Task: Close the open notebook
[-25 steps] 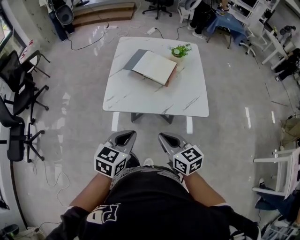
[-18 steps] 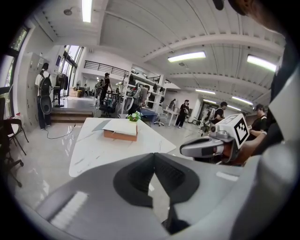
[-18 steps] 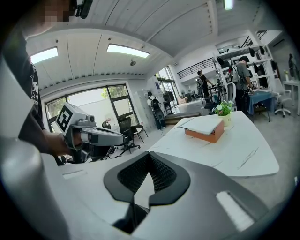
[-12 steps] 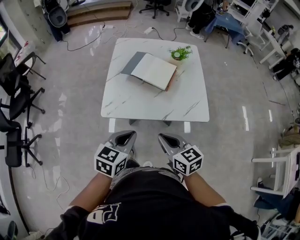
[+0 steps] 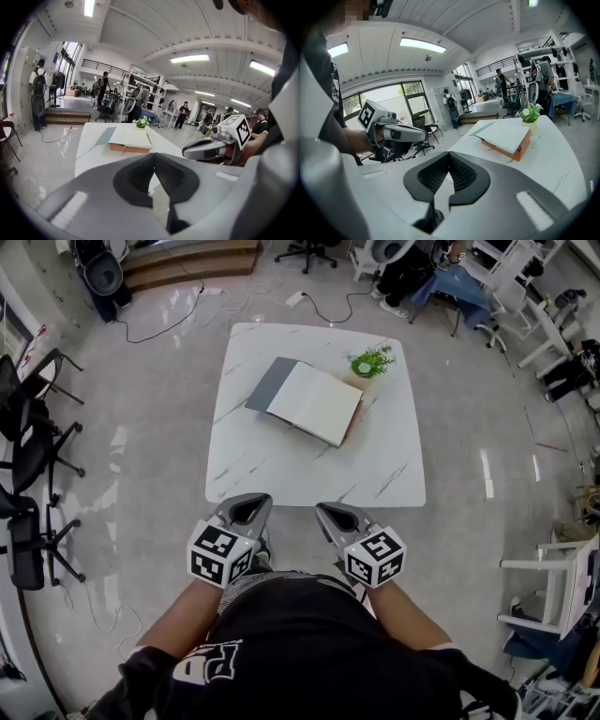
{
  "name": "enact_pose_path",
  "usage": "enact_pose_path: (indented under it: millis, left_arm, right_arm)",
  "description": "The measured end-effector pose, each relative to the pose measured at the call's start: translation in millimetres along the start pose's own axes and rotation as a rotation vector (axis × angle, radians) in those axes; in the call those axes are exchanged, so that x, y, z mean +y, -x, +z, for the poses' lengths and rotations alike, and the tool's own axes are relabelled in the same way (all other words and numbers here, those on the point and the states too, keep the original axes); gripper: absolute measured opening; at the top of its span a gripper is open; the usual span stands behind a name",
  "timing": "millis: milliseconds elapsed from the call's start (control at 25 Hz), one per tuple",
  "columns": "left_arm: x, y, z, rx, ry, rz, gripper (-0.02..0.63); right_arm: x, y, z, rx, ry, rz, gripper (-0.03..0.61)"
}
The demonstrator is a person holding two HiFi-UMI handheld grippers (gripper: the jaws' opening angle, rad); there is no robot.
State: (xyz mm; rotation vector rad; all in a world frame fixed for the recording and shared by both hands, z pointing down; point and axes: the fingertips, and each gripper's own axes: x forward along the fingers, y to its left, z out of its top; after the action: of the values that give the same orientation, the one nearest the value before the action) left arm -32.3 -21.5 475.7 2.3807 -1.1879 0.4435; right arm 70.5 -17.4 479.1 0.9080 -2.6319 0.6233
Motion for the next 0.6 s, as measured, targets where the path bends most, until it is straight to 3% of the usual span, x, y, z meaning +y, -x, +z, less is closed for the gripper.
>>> enact_pose_path:
  millis: [320, 600]
  left_arm:
    - [62.8, -26.3, 40.6, 0.002, -0.025, -0.028, 0.058]
    - [105.5, -46.4, 54.3, 0.016, -0.045, -0.067, 0.058]
  right_arm:
    - [-26.8, -52.5, 46.1, -0.021, -0.004, -0.049, 0.0]
    - [-49.9, -88.6, 55.3, -0.014, -0.032, -0.115, 0.0]
